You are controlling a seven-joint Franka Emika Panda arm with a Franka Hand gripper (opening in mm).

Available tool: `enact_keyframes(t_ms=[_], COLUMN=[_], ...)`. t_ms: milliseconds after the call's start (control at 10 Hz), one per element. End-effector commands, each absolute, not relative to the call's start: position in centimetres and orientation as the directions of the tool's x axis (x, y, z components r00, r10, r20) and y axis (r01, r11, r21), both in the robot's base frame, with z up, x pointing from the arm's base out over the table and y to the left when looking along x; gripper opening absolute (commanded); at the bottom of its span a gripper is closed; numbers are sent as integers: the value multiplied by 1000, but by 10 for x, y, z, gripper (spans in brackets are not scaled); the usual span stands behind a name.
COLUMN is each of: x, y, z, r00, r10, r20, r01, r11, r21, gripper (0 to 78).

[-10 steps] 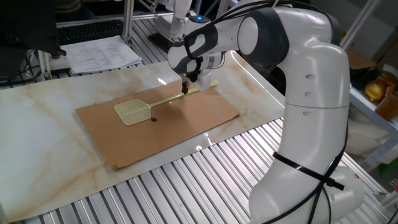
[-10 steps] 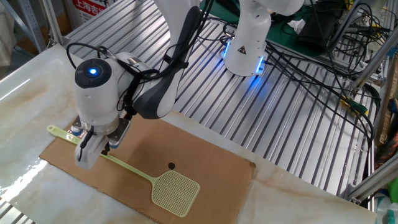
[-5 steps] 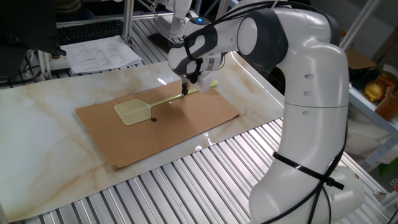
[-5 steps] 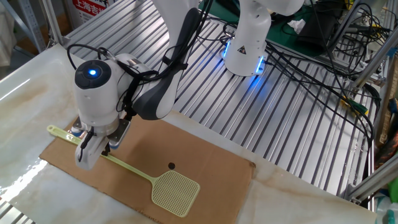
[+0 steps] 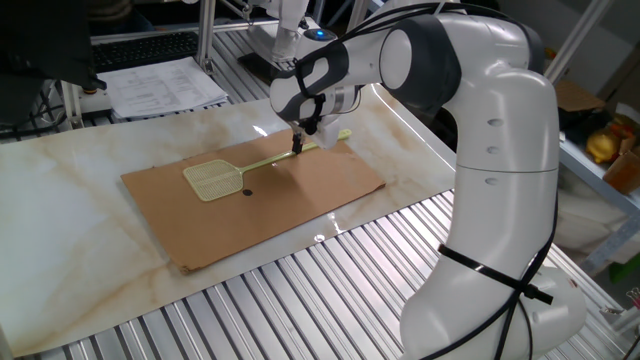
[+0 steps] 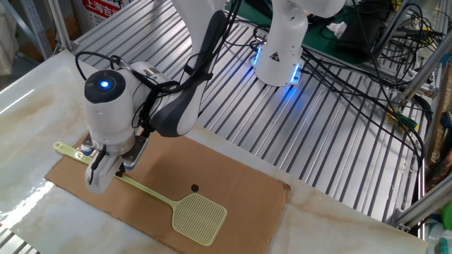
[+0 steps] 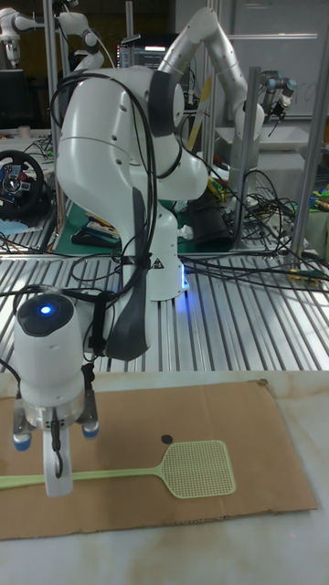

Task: Swat with a flyswatter

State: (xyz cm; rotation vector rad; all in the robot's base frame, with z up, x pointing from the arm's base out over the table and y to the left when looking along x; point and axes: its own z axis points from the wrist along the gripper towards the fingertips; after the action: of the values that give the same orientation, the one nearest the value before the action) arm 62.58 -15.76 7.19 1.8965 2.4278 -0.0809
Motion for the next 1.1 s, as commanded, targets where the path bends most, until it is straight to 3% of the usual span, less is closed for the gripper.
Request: enact_keyframes(t_ms=[100, 200, 300, 1100], x=[626, 626, 626, 626], y=[-158, -158, -158, -158], z=[73, 73, 74, 74], r00=[-242, -245, -246, -246], r10=[967, 966, 966, 966], r20=[-83, -83, -83, -83], r01=[970, 969, 969, 969], r11=[243, 246, 246, 246], r21=[-4, -4, -4, -4], gripper=[0, 0, 775, 775])
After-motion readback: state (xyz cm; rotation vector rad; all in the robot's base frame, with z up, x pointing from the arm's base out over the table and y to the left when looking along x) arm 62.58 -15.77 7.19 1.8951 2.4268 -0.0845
